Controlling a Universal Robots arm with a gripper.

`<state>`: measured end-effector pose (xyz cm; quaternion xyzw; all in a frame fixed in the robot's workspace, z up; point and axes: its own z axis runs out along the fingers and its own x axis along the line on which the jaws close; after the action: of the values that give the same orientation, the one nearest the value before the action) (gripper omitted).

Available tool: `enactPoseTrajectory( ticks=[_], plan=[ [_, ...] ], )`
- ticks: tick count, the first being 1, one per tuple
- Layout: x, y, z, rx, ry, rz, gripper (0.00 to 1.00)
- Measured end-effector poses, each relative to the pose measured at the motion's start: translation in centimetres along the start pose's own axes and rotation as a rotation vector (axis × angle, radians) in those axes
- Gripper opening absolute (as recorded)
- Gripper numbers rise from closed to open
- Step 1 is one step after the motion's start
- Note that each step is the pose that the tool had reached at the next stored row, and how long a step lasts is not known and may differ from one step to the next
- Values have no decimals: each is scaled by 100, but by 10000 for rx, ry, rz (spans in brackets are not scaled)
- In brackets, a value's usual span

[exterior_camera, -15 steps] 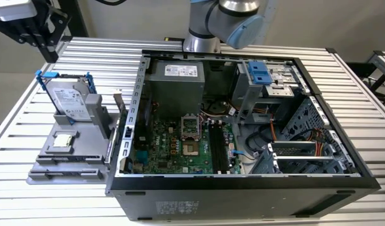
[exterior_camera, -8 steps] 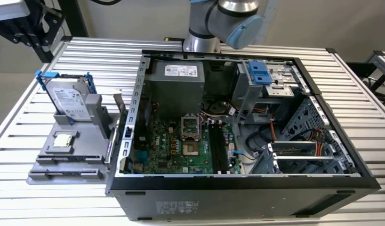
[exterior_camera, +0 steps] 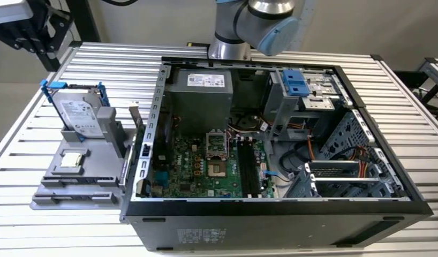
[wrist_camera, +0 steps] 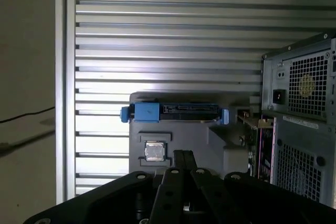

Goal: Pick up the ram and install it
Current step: 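Reach for the ram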

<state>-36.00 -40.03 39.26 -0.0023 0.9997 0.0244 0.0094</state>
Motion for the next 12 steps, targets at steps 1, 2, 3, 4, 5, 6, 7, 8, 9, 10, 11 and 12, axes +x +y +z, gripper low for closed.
enactPoseTrajectory(
  ticks=[1, 2, 3, 4, 5, 6, 7, 8, 9, 10, 11, 12],
  plan=[
    [-2, -14, 0, 0, 1, 0, 0],
    [-5, -28, 0, 0, 7, 0, 0],
    [-7, -43, 0, 0, 13, 0, 0],
    [-9, -57, 0, 0, 18, 0, 0],
    [-11, -70, 1, 0, 20, 1, 0],
    [-11, -82, 0, 0, 23, 1, 0],
    [-12, -94, -1, 0, 25, 0, 0],
    [-13, -109, -1, 0, 25, 1, 0],
    [-14, -123, -2, 0, 25, 1, 0],
    [-15, -135, -2, 0, 25, 1, 0],
    [-16, -148, -3, 0, 26, 1, 0],
    [-16, -161, -3, -1, 25, 1, 0]
  ],
)
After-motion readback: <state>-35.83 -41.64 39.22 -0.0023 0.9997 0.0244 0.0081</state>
